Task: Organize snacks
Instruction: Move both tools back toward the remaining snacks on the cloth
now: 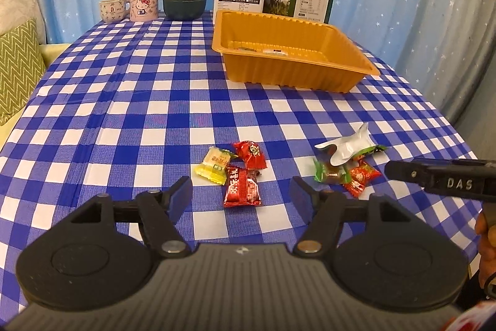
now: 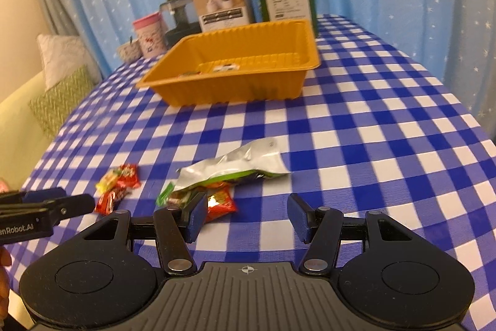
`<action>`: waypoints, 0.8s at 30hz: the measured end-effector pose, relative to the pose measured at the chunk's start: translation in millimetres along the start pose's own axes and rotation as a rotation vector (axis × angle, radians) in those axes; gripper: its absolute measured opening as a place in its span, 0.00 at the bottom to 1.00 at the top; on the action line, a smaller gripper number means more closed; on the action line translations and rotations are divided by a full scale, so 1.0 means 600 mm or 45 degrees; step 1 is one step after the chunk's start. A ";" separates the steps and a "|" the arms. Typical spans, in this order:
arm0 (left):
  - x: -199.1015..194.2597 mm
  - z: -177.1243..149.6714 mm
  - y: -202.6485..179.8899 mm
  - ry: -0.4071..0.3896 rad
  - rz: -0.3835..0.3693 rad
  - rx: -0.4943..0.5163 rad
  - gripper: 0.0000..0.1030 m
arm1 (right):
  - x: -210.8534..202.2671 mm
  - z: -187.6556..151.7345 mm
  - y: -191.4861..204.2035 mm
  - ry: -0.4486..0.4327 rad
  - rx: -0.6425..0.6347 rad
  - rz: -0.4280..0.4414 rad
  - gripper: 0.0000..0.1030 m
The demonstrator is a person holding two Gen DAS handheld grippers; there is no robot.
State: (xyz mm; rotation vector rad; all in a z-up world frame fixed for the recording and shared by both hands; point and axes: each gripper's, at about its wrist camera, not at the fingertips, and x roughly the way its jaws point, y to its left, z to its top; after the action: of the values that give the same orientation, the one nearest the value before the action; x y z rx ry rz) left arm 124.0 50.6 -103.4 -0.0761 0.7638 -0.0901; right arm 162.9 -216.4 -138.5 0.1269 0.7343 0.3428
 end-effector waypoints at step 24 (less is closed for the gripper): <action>0.044 0.005 0.001 0.060 0.001 -0.037 0.63 | 0.077 -0.023 0.053 0.055 -0.324 -0.033 0.60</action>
State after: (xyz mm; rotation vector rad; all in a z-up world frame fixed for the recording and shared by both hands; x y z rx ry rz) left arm 145.1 48.2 -119.7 -0.1020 0.8126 -0.0803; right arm 177.3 -170.7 -170.5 -0.1303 0.7285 0.4125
